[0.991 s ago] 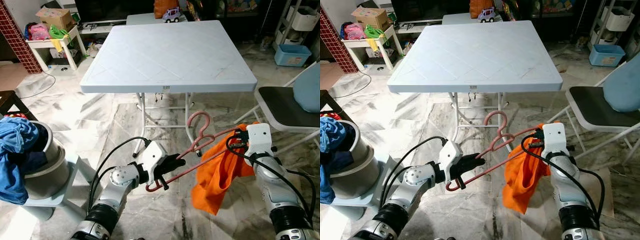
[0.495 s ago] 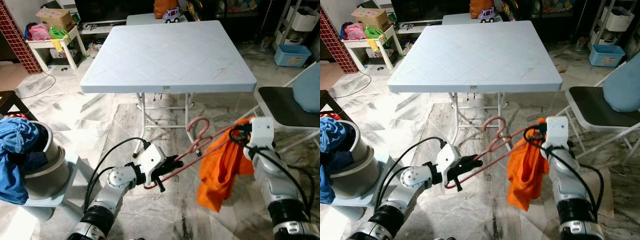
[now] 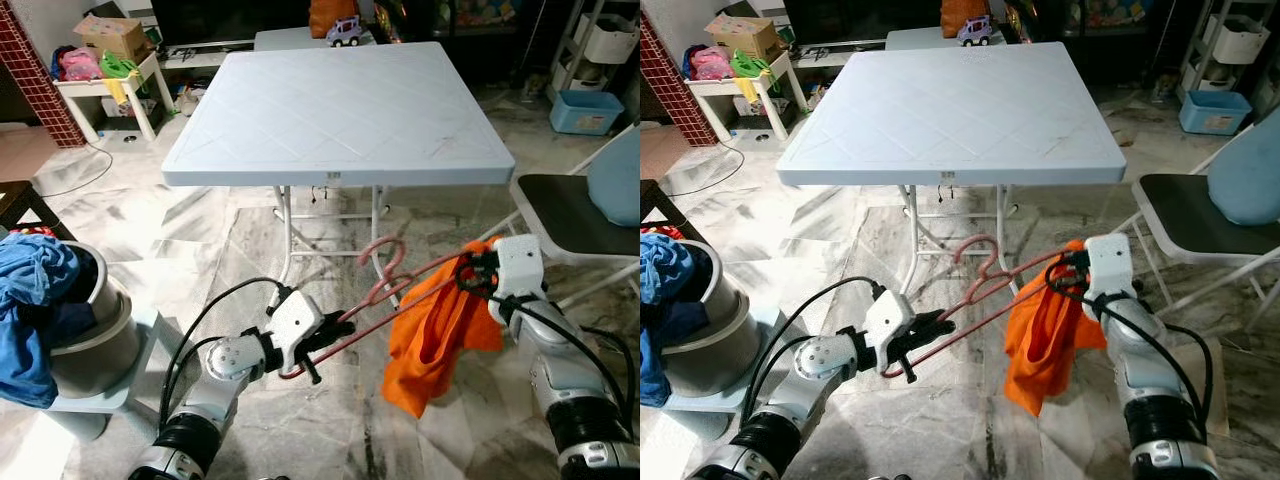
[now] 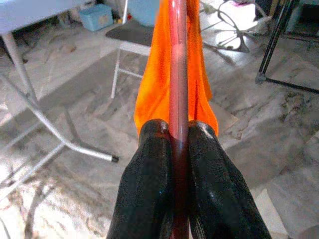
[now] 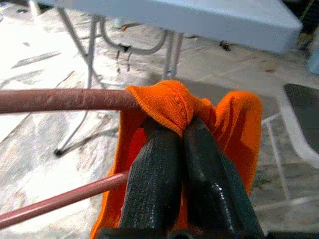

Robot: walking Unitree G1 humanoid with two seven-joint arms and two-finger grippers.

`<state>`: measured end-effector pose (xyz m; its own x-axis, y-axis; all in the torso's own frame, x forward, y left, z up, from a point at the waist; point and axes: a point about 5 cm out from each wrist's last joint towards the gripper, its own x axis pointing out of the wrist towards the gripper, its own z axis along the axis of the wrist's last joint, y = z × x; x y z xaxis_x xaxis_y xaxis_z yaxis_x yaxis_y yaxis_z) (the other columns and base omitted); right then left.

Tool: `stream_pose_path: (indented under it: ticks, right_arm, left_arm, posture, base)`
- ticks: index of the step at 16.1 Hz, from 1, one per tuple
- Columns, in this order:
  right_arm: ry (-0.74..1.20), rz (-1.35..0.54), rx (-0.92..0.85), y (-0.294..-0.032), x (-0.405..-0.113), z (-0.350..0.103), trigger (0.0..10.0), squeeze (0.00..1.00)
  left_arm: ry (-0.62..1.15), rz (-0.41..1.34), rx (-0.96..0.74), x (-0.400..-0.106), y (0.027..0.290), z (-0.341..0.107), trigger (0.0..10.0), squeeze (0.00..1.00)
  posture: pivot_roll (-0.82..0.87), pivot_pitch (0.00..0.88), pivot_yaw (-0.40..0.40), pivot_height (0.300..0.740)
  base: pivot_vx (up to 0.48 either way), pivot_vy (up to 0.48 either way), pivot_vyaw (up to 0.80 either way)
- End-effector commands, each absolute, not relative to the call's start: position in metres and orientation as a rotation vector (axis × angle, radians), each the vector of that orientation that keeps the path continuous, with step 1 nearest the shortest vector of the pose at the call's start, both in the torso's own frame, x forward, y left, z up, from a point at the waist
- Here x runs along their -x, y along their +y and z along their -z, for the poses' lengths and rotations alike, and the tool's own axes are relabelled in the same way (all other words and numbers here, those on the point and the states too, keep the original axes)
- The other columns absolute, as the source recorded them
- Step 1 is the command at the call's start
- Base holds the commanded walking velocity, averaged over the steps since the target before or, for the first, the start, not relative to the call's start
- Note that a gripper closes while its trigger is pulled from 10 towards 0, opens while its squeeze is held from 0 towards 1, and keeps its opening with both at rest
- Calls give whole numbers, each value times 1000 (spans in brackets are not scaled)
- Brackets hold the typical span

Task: Hang hanger

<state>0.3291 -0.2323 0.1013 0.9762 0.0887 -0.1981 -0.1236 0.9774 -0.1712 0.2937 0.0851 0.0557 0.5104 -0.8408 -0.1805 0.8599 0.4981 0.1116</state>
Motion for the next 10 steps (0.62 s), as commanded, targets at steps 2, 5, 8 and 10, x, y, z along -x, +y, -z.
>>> stream_pose_path:
  ticks: [2,5,8,10]
  right_arm:
    - [154,-167,192,-225,-327,-107,10000,1000]
    - [155,-206,196,-218,-322,-104,10000,1000]
    - [165,-210,203,-220,-321,-104,10000,1000]
    - [181,-238,226,-218,-319,-102,10000,1000]
  left_arm:
    - [111,989,-189,-297,93,-57,0,0]
    - [45,959,-143,-306,87,-72,0,0]
    - [9,963,-127,-309,81,-80,0,0]
    - [-14,969,-118,-311,76,-86,0,0]
  posture:
    - [-116,36,60,740]
    - [-124,38,62,740]
    - [-131,38,64,740]
    - [-132,36,59,740]
  base:
    - [0,0,0]
    - [0,0,0]
    - [0,0,0]
    - [0,0,0]
